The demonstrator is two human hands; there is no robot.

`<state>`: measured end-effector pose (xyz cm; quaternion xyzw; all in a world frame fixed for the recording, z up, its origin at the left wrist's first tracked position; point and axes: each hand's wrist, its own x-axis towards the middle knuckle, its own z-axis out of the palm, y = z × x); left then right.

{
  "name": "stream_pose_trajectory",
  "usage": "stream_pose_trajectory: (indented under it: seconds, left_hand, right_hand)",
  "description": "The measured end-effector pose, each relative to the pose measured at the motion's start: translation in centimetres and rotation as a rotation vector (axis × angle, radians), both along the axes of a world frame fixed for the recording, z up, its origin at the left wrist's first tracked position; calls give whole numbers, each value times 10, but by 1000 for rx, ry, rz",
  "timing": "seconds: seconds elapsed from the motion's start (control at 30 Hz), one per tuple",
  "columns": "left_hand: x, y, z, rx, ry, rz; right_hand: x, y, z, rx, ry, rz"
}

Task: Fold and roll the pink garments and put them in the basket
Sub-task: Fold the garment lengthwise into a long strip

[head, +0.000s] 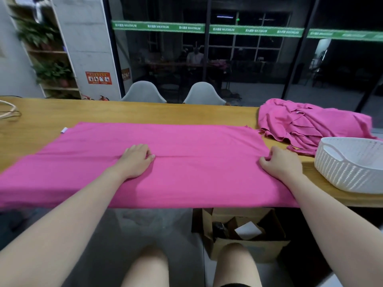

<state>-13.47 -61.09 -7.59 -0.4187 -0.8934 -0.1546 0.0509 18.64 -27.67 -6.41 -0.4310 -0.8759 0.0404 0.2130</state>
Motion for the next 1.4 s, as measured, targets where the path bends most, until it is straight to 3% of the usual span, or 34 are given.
stream_pose_trajectory:
  seconds: [0.1, 0.2, 0.47, 0.73, 0.9, 1.03, 1.13, 1.4]
  left_hand:
    - [0, -7, -2, 54, 86, 12]
    - [2, -10, -2, 101, 55, 10]
    - [-21, -3, 33, 347, -139, -70]
    - [-85, 46, 72, 290, -234, -97]
    - [-128, 88, 45, 168, -277, -57]
    - [-145, 100, -3, 155, -115, -43]
    - [-150, 101, -8, 181, -97, -65]
    - [-133, 89, -9, 207, -48, -73]
  right_hand:
    - [0, -2, -1, -123, 98, -16]
    - [-2, -1, -1, -224, 240, 18]
    - [-15, 16, 18, -117, 527, 43]
    - [-81, 70, 35, -99, 482, 44]
    - [-124, 104, 11, -108, 340, 51]
    - [-131, 114, -14, -22, 254, 69]
    - [-130, 118, -17, -6, 249, 63]
    - [-116, 109, -18, -117, 390, 23]
